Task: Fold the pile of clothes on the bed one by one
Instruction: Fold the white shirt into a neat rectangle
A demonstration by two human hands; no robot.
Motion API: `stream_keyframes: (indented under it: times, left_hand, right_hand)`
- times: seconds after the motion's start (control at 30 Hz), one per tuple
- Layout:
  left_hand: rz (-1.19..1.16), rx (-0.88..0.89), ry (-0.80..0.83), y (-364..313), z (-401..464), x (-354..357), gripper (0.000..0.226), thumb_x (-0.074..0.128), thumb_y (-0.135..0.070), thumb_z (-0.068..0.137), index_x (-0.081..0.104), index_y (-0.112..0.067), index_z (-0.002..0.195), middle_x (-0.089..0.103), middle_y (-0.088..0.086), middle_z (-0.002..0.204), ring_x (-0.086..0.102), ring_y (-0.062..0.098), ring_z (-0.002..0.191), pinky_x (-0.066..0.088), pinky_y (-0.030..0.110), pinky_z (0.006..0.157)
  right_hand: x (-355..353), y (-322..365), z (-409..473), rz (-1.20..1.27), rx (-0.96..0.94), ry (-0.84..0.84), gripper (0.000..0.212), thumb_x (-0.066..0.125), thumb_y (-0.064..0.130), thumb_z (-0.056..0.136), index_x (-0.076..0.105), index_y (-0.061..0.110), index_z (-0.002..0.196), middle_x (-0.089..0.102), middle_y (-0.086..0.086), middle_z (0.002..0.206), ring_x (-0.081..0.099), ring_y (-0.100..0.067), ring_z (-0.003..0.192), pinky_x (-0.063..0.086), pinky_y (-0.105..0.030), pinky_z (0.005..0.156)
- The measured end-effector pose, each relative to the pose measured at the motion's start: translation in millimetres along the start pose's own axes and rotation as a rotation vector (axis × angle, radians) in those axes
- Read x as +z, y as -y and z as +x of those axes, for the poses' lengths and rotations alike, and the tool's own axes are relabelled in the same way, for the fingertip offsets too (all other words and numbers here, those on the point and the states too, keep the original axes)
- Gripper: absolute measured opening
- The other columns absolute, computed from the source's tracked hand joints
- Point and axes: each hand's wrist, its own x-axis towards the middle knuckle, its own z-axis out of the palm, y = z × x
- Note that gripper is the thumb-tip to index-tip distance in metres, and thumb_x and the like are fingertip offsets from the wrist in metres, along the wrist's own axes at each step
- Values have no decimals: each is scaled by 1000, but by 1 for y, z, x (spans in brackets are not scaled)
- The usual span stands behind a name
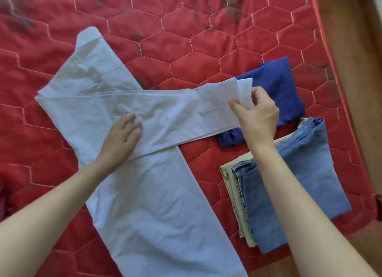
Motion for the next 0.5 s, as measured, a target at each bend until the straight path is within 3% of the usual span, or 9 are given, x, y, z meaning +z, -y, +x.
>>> stream_keyframes:
  times: [0.07, 0.13, 0.23, 0.3, 0.37, 0.43, 0.5]
  left_hand:
    - [-349, -204, 124, -11, 4, -21, 40, 38, -45, 100, 59, -22, 126, 54, -6, 134, 45, 14, 130, 31, 27, 105]
    - [-634, -365, 304, -17, 5, -41, 60, 33, -69, 87, 57, -27, 123, 66, -6, 120, 62, 13, 109, 44, 32, 95]
    - [-652, -503, 527, -13, -6, -59, 72, 50, -85, 68, 65, -29, 111, 73, -4, 96, 70, 14, 76, 51, 31, 69]
    - [-518, -534, 540, -2, -24, -53, 51, 66, -69, 70, 68, -28, 101, 73, -2, 95, 69, 16, 76, 52, 33, 70]
    - [-397, -528, 433, 14, -47, -38, 32, 76, -40, 78, 64, -25, 103, 72, 2, 98, 68, 21, 83, 52, 34, 72]
    - [-293, -459, 309, 29, -72, -25, 27, 79, -22, 78, 63, -18, 99, 70, 3, 93, 66, 20, 85, 49, 31, 69]
    - [-209, -404, 218, 37, -98, -18, 14, 75, -18, 79, 65, -17, 87, 66, -2, 82, 61, 17, 81, 43, 26, 66]
  right_hand:
    - [15, 31, -55, -13, -116, 76, 16, 73, 29, 74, 58, 24, 79, 63, 9, 73, 59, -15, 70, 41, -34, 62]
    - [41, 50, -116, -62, -215, 184, 13, 73, 21, 76, 63, 18, 82, 64, 2, 76, 61, -22, 74, 40, -36, 59]
    - [82, 59, -193, -117, -283, 427, 16, 70, 17, 77, 66, 16, 93, 65, -2, 88, 62, -26, 85, 43, -35, 59]
    - [102, 55, -226, -167, -257, 711, 34, 67, 29, 83, 63, 17, 115, 62, -2, 110, 57, -25, 103, 45, -36, 74]
    - [111, 48, -241, -135, -205, 879, 50, 68, 41, 83, 58, 16, 125, 57, -2, 122, 52, -23, 112, 45, -38, 90]
    - [110, 43, -239, -9, -129, 793, 40, 69, 36, 85, 62, 12, 117, 60, -3, 118, 54, -23, 111, 44, -35, 92]
    - [106, 36, -223, -20, -119, 574, 27, 65, 23, 89, 64, 10, 112, 62, -4, 114, 54, -24, 109, 43, -31, 90]
